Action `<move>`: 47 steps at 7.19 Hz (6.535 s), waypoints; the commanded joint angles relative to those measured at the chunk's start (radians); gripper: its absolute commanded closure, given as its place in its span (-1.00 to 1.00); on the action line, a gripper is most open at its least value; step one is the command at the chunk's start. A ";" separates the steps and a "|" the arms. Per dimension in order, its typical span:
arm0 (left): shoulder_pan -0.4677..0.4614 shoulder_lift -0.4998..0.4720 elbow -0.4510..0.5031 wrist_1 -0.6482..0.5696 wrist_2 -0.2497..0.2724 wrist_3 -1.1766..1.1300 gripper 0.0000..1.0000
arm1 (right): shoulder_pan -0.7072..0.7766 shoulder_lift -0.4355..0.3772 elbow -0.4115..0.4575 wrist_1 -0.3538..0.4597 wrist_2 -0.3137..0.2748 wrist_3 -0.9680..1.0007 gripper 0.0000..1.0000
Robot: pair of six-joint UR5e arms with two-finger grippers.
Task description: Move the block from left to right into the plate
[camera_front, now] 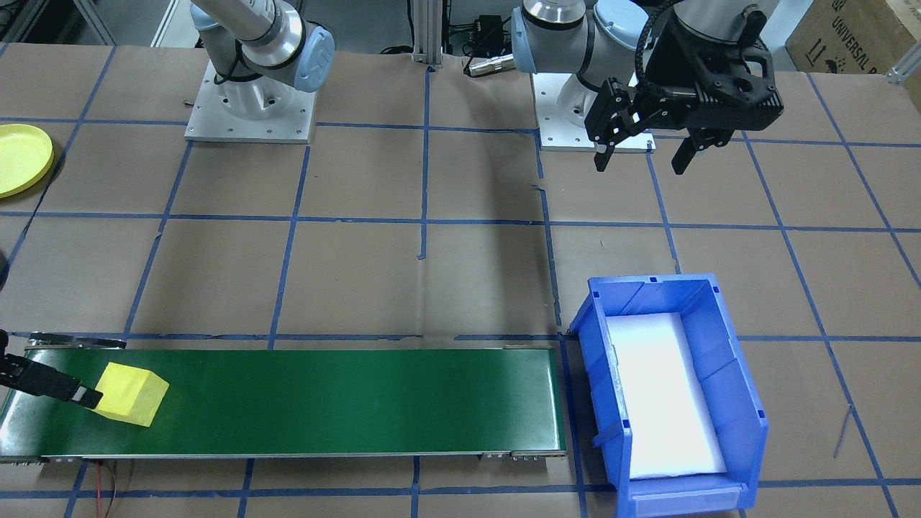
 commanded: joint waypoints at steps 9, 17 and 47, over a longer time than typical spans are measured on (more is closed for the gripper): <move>0.002 0.000 -0.001 0.001 0.000 0.000 -1.00 | 0.008 -0.005 0.039 -0.068 -0.242 -0.029 0.13; 0.002 0.000 -0.001 -0.001 0.000 0.000 -1.00 | -0.690 -0.233 0.384 -0.053 -0.480 -0.884 0.32; -0.002 0.000 -0.008 -0.015 0.023 0.048 -1.00 | 0.517 -0.497 0.055 0.387 -0.454 0.142 -1.00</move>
